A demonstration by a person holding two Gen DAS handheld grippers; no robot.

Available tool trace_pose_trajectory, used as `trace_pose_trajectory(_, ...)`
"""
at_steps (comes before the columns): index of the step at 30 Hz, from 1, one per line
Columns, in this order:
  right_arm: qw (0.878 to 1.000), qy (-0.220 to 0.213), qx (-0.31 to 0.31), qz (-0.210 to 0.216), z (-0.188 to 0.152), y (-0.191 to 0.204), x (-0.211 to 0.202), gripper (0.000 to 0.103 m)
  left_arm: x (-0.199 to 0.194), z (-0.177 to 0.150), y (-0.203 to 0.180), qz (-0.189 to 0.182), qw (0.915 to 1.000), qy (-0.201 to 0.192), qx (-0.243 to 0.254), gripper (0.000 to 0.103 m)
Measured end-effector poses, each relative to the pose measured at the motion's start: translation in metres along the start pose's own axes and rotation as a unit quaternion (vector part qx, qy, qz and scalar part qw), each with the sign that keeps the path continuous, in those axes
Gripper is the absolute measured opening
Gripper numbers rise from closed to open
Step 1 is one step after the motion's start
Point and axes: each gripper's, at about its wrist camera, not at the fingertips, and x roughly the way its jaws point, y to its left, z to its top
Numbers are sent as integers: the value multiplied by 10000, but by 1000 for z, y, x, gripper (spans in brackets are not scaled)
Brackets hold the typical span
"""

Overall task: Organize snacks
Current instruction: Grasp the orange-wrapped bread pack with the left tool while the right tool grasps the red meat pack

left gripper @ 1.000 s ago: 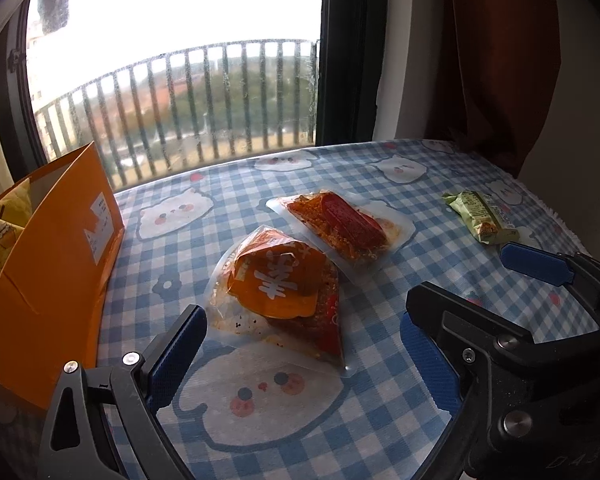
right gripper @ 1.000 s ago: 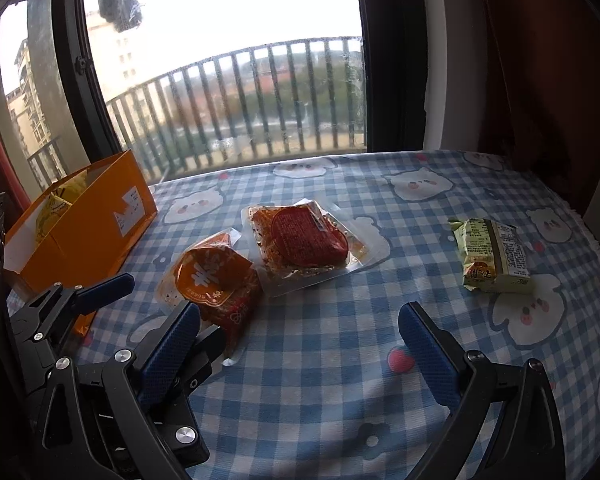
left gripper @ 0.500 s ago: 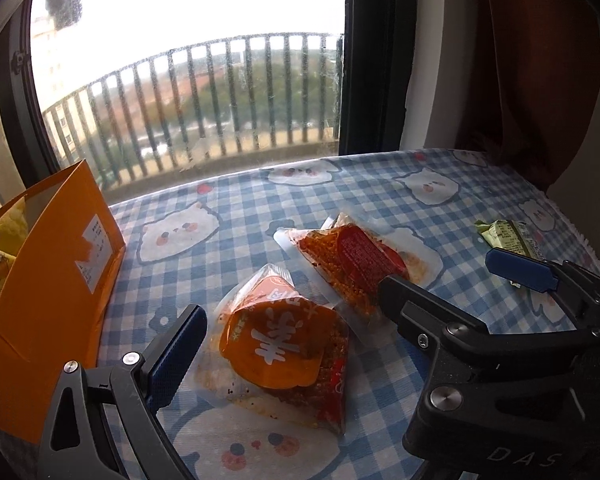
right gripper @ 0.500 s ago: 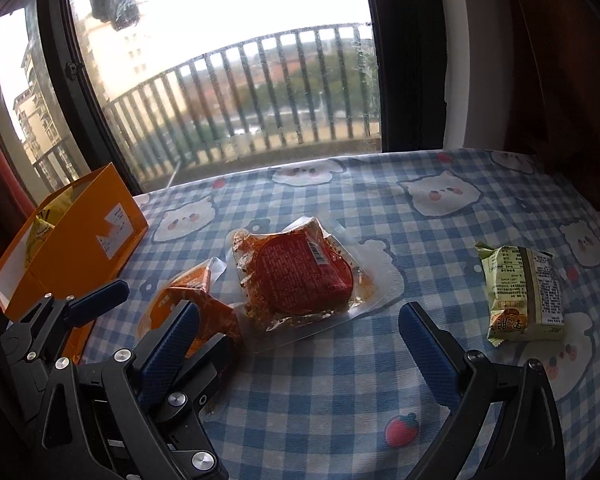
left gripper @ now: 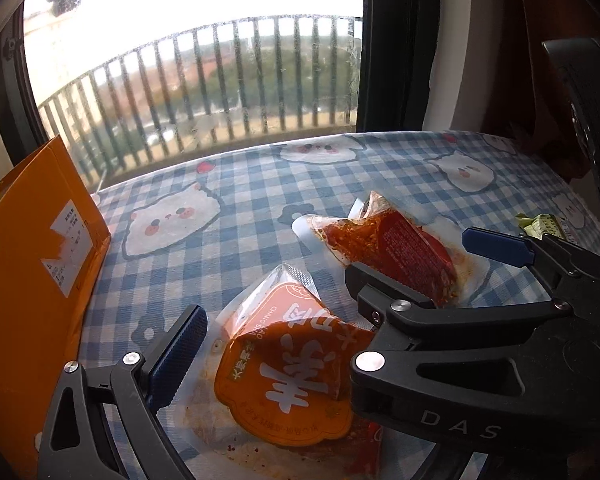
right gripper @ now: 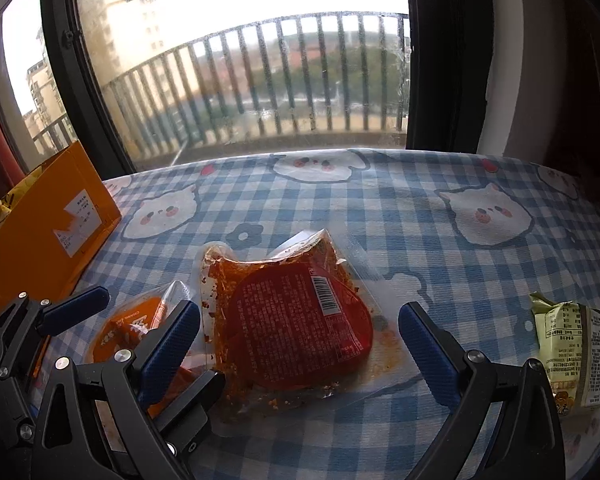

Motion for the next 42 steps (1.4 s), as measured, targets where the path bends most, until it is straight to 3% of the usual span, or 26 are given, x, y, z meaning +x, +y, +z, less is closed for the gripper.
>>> trace_pose_trajectory(3, 9996, 266, -5, -38, -1, -1, 13, 100, 11, -4, 3, -63, 9998, 145, -85, 99)
trace_pose_trajectory(11, 9989, 325, -234, -226, -1, 4, 16, 101, 19, -7, 10, -33, 9992, 317, -233, 100)
trace_pose_trajectory(17, 9984, 234, -354, -364, -1, 4, 11, 75, 17, -9, 8, -2, 9994, 328, -141, 99)
trace_pose_trajectory(18, 9985, 187, -347, -380, -1, 3, 9, 64, 16, -9, 8, 5, 9994, 330, -121, 99)
trace_pose_trajectory(25, 9973, 99, -656, -325, -11, 10, -3, 49, 5, -18, 13, 34, 9989, 439, -154, 96)
trace_pose_trajectory(42, 9991, 65, -316, -291, -52, 34, -46, 45, -27, -50, 12, -13, 9982, 593, 50, 92)
